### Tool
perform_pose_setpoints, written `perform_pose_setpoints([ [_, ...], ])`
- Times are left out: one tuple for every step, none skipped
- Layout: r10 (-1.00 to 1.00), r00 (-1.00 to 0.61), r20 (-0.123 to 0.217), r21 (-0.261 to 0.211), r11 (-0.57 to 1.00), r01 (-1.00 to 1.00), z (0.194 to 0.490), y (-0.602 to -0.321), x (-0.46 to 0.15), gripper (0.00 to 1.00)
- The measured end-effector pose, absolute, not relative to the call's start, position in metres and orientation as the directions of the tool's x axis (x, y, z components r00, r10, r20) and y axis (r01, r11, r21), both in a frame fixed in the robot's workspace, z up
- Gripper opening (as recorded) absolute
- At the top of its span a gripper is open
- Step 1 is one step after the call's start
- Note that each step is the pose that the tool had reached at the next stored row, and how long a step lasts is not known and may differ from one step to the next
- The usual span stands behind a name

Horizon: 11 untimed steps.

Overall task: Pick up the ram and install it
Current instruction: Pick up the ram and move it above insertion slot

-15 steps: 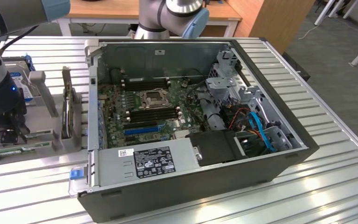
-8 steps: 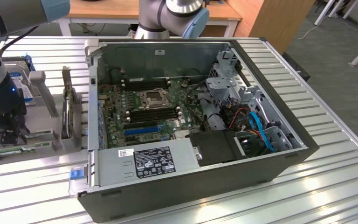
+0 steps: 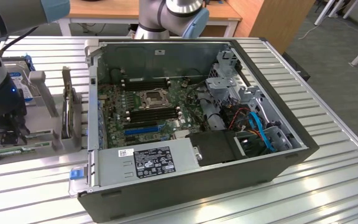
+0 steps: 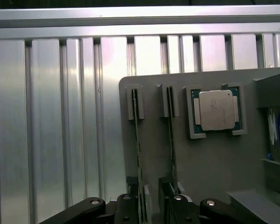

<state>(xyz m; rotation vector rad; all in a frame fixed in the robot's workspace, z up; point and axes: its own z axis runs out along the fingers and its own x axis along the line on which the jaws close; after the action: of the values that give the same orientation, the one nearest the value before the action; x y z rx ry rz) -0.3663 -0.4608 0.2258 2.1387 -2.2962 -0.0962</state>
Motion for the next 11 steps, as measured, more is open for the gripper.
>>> perform_pose_setpoints([
  [-0.997, -0.072, -0.040, 0.046, 0.070, -0.996, 0.2253, -0.4608, -0.3663, 0.31],
  [-0.997, -0.072, -0.040, 0.046, 0.070, -0.996, 0.2248, -0.4608, -0.3663, 0.31],
  [-0.997, -0.072, -0.040, 0.046, 0.070, -0.996, 0.2244, -0.4609, -0.3663, 0.31],
  [-0.997, -0.072, -0.040, 0.046, 0.070, -0.996, 0.2238, -0.4609, -0.3663, 0.31],
  [-0.997, -0.072, -0.040, 0.046, 0.070, -0.996, 0.2233, -0.4609, -0.3663, 0.31],
  [-0.997, -0.072, -0.040, 0.046, 0.070, -0.996, 0.2228, -0.4610, -0.3662, 0.31],
  [-0.997, -0.072, -0.040, 0.046, 0.070, -0.996, 0.2223, -0.4610, -0.3663, 0.31],
  [-0.997, -0.072, -0.040, 0.046, 0.070, -0.996, 0.2217, -0.4610, -0.3663, 0.31],
  [-0.997, -0.072, -0.040, 0.046, 0.070, -0.996, 0.2212, -0.4610, -0.3663, 0.31],
  [-0.997, -0.072, -0.040, 0.046, 0.070, -0.996, 0.2206, -0.4611, -0.3663, 0.31],
  [-0.997, -0.072, -0.040, 0.046, 0.070, -0.996, 0.2200, -0.4611, -0.3663, 0.31],
])
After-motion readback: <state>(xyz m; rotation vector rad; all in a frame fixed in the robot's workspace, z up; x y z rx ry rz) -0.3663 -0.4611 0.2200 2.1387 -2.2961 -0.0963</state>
